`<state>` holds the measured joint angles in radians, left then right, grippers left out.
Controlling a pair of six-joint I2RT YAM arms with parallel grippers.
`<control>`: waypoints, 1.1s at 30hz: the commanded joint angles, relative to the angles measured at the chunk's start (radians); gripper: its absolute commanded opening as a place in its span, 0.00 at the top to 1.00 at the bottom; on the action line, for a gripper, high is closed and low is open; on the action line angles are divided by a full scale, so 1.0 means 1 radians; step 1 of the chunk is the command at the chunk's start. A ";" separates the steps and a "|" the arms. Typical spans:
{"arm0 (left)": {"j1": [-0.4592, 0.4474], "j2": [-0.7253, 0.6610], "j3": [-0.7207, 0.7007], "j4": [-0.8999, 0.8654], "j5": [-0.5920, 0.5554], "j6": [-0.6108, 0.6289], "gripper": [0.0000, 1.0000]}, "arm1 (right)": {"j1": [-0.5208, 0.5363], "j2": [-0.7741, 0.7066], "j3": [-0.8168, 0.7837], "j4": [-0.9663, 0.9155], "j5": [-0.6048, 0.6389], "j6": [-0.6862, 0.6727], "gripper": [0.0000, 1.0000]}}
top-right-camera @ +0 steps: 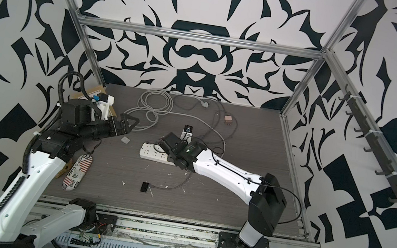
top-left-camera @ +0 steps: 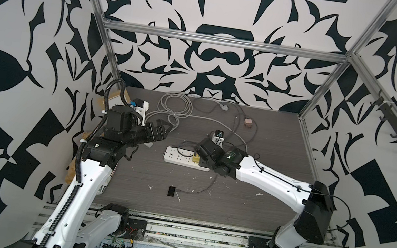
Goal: Charge mp3
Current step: Pick up the plug from the center of the board, then insert the plug into the socket.
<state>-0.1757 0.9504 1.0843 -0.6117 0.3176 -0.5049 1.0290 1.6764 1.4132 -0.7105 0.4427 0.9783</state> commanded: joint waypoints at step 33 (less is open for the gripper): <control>0.013 -0.005 -0.210 -0.062 -0.149 -0.029 0.00 | 0.045 0.543 0.522 0.085 0.045 -0.046 1.00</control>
<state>-0.1562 0.9703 0.8719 -0.6781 0.1452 -0.5457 1.0817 2.2086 1.9121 -0.6209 0.4580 0.9539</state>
